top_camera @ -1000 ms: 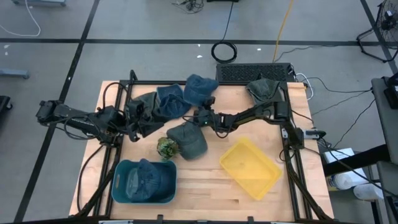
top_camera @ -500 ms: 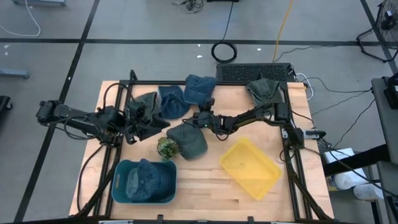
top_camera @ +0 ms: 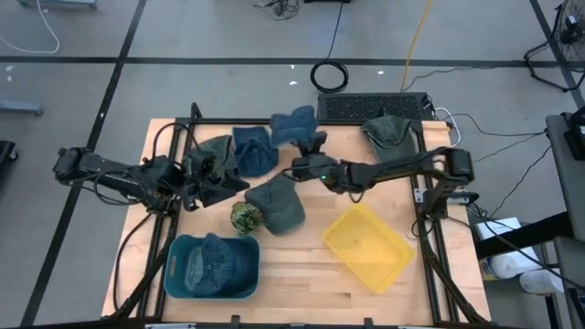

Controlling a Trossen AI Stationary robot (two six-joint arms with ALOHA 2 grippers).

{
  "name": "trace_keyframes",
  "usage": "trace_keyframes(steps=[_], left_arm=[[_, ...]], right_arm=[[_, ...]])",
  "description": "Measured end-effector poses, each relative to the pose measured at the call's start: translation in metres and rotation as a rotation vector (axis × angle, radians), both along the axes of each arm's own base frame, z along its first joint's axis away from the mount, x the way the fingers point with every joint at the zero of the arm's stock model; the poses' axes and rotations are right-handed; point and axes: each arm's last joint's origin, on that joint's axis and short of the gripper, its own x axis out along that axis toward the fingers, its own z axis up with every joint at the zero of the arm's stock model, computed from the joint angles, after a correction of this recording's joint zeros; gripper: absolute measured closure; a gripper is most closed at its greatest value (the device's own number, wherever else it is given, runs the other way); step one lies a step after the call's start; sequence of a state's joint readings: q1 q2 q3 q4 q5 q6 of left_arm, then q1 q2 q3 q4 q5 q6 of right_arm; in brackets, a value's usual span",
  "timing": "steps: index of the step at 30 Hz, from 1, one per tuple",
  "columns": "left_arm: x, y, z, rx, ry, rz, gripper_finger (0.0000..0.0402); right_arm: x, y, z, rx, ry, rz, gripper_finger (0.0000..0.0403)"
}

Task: Pick & Place hat
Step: Put the right blue cap into the blue bin

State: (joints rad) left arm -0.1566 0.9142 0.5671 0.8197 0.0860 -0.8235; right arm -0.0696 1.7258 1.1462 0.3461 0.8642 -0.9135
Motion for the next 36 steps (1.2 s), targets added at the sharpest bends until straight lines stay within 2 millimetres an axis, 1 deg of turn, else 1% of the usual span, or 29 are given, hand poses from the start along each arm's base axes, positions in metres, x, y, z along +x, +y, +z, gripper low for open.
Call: trace_keyframes(steps=[2, 8, 13, 17, 22, 26, 30, 36], left_arm=[[0.0, 0.0, 0.0, 0.014, -0.004, 0.007, 0.0144], [0.0, 0.0, 0.0, 0.018, -0.004, 0.008, 0.0144], [0.0, 0.0, 0.0, 0.037, -0.01, 0.019, 0.0144], [0.0, 0.0, 0.0, 0.038, -0.01, 0.019, 0.0144], [0.0, 0.0, 0.0, 0.037, -0.009, 0.019, 0.0144], [0.0, 0.0, 0.0, 0.037, -0.009, 0.02, 0.0144], [0.0, 0.0, 0.0, 0.034, -0.008, 0.026, 0.0144], [0.0, 0.0, 0.0, 0.033, -0.008, 0.026, 0.0144]], right_arm=[[-0.01, 0.001, 0.012, -0.001, -0.007, 0.0, 0.0402], [-0.039, 0.002, 0.037, -0.029, -0.021, -0.024, 0.0403], [-0.054, 0.003, 0.058, -0.044, -0.079, -0.022, 0.0403], [-0.062, 0.004, 0.07, -0.038, -0.128, -0.024, 0.0403], [-0.068, 0.004, 0.077, 0.039, -0.252, -0.033, 0.0403], [-0.069, 0.006, 0.076, 0.156, -0.33, 0.033, 0.0403], [-0.067, 0.005, 0.071, 0.261, -0.357, 0.093, 0.0403], [-0.068, -0.004, 0.066, 0.355, -0.39, 0.12, 0.0403]])
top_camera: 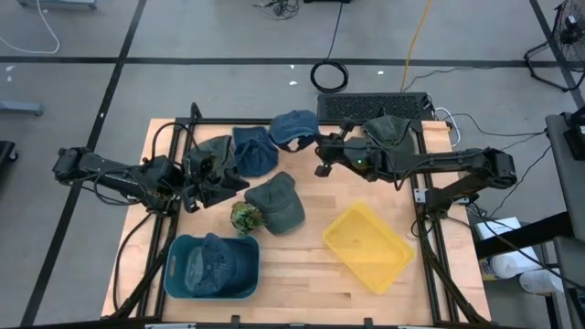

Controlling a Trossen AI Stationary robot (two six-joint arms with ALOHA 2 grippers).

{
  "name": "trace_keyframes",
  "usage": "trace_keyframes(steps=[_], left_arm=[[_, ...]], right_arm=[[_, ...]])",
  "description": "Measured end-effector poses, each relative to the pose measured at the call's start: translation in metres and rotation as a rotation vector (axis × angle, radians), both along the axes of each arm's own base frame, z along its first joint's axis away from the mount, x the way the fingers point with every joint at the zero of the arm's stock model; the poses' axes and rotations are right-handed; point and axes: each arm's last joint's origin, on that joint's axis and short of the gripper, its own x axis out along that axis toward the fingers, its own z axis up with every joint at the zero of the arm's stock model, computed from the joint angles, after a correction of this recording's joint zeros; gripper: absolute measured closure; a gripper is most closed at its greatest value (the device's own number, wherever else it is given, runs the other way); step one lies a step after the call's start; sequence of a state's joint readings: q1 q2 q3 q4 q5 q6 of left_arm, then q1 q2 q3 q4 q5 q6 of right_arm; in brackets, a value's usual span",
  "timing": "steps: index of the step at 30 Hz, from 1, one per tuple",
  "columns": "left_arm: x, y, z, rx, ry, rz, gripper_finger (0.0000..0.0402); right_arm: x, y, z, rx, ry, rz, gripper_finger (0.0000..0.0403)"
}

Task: Pick & Place hat
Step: Put the right blue cap into the blue bin

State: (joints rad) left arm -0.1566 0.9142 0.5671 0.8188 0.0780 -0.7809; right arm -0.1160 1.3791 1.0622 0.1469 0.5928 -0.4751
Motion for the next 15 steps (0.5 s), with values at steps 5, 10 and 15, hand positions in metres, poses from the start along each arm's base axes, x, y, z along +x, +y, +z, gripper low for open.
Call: trace_keyframes(steps=[5, 10, 15], left_arm=[[0.0, 0.0, 0.0, -0.006, 0.002, -0.003, 0.0144], [0.0, 0.0, 0.0, -0.007, 0.004, -0.003, 0.0144], [0.0, 0.0, 0.0, -0.01, 0.004, -0.003, 0.0144]], right_arm=[[-0.008, -0.002, 0.005, 0.057, -0.063, 0.083, 0.0403], [-0.021, 0.0, 0.005, 0.096, -0.087, 0.113, 0.0403], [-0.039, 0.005, 0.008, 0.149, -0.148, 0.181, 0.0403]])
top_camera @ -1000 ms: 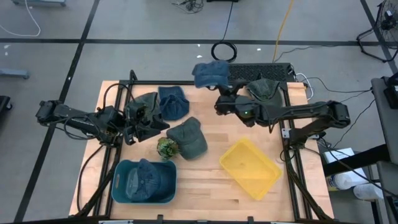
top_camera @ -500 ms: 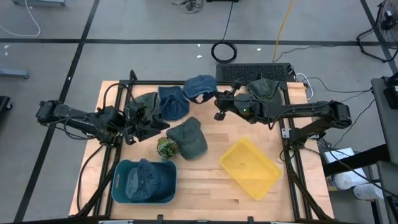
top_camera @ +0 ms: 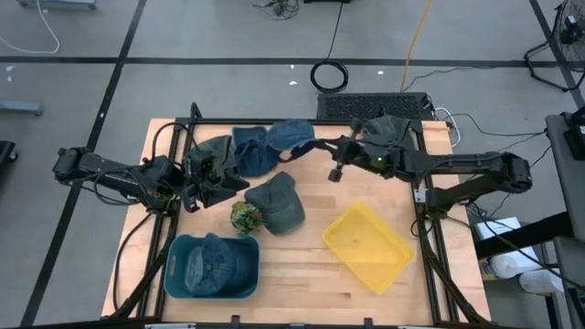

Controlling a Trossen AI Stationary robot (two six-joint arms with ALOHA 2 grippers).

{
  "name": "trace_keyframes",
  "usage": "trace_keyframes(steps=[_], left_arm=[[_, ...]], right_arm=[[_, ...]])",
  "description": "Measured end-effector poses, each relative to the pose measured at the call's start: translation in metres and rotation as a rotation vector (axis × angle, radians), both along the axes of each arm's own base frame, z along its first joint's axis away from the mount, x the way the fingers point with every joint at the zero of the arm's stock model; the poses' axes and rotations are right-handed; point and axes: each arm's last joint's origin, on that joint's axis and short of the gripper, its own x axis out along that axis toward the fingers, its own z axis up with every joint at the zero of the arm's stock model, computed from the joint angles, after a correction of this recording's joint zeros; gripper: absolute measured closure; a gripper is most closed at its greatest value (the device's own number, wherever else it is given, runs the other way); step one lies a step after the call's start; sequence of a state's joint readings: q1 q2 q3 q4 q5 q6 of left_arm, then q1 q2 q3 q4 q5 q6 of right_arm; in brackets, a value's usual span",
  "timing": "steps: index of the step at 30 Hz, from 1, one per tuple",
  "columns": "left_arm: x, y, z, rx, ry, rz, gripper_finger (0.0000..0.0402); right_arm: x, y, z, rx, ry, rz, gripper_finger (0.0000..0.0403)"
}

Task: Pick & Place hat
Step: Put the right blue cap into the blue bin

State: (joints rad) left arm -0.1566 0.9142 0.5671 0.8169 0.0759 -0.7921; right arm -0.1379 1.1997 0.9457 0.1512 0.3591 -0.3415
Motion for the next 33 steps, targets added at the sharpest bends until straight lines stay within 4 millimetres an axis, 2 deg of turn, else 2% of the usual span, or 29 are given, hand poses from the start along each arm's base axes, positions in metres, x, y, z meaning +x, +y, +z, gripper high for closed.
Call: trace_keyframes(steps=[6, 16, 25, 33], left_arm=[[0.0, 0.001, 0.0, -0.113, 0.024, -0.01, 0.0144], [0.001, 0.004, 0.0, -0.426, 0.077, -0.079, 0.0144], [0.001, 0.007, 0.0, -0.633, 0.079, -0.075, 0.0144], [0.002, 0.011, 0.0, -0.718, 0.082, -0.096, 0.0144]], right_arm=[[-0.023, 0.007, 0.017, -0.003, -0.083, 0.102, 0.0403], [-0.054, 0.035, 0.053, -0.27, -0.189, 0.225, 0.0403], [-0.072, 0.064, 0.076, -0.409, -0.249, 0.357, 0.0403], [-0.083, 0.091, 0.094, -0.506, -0.257, 0.501, 0.0403]])
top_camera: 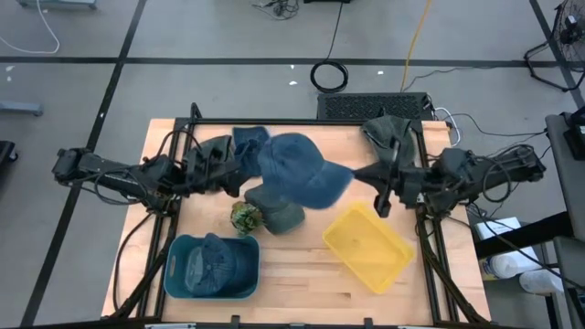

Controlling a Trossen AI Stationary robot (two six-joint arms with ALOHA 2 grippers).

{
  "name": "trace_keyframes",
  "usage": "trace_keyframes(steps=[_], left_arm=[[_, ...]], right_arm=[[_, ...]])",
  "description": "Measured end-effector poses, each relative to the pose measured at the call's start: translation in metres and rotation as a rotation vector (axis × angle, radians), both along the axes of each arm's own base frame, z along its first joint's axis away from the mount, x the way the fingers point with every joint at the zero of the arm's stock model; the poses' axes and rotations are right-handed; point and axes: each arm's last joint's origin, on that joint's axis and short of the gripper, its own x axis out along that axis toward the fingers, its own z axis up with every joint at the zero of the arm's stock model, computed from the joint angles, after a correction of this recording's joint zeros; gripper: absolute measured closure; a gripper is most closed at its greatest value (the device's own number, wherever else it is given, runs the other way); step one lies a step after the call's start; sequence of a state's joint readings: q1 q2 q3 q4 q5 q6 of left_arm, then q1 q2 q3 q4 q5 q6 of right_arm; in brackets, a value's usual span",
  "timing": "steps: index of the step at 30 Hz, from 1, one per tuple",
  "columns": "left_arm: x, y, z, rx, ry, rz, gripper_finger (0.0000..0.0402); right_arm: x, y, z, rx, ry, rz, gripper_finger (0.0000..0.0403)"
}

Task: Pick & Place hat
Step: Put the right blue cap into the blue bin

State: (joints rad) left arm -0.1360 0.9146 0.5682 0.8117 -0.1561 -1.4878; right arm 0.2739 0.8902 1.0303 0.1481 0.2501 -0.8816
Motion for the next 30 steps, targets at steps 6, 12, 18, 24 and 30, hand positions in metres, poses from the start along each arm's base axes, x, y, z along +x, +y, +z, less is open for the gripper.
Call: trace_keyframes(steps=[6, 12, 18, 24, 30], left_arm=[[0.008, 0.007, 0.013, 0.015, 0.166, -0.024, 0.0144], [0.009, 0.019, 0.036, 0.04, 0.312, -0.016, 0.0144], [0.004, 0.026, 0.064, 0.057, 0.278, 0.008, 0.0144], [-0.003, 0.026, 0.08, 0.063, 0.445, -0.029, 0.0144], [0.001, 0.026, 0.102, 0.082, 0.553, -0.042, 0.0144]], right_arm=[[-0.009, 0.011, 0.013, -0.068, 0.037, 0.076, 0.0403], [-0.016, 0.018, 0.019, -0.112, 0.091, 0.127, 0.0403], [-0.021, 0.023, 0.021, -0.132, 0.141, 0.165, 0.0403], [-0.024, 0.028, 0.022, -0.137, 0.131, 0.197, 0.0403], [-0.024, 0.03, 0.022, -0.145, 0.13, 0.206, 0.0403]])
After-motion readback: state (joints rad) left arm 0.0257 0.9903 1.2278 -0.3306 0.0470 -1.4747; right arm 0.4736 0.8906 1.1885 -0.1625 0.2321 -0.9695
